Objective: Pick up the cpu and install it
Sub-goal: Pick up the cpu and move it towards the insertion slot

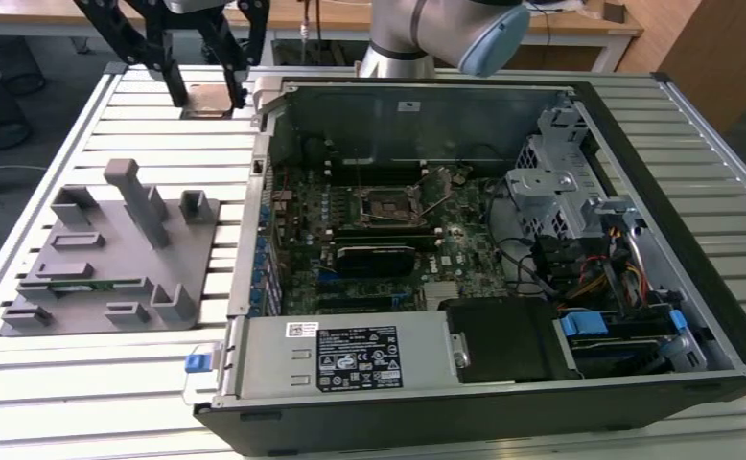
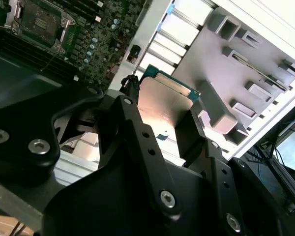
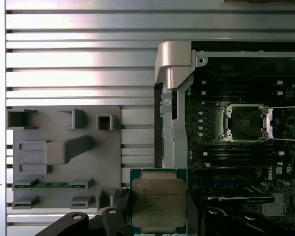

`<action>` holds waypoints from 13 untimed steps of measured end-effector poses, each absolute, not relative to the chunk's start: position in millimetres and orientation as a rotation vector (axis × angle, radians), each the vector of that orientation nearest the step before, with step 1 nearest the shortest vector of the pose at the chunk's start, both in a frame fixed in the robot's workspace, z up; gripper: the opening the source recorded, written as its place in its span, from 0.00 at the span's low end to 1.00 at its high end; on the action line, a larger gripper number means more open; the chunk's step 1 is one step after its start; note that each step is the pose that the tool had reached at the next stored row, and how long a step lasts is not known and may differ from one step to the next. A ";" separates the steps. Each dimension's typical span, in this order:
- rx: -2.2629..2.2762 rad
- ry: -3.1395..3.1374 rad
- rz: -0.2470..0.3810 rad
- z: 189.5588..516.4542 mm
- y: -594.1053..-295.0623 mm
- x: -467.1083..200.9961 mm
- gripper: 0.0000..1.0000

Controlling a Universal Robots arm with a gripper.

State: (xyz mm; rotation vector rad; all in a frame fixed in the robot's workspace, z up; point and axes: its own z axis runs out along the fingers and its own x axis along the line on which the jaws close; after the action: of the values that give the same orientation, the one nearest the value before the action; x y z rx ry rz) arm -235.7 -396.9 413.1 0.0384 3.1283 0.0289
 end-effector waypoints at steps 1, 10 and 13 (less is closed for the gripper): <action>0.038 3.128 0.029 413.1 -396.9 -232.7 0.54; 0.038 3.128 0.029 412.7 -396.9 -205.1 0.54; 0.038 3.128 0.029 412.5 -396.9 -196.8 0.54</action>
State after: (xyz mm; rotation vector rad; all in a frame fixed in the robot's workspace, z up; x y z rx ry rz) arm -196.8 -396.9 412.5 0.0385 3.1283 0.0289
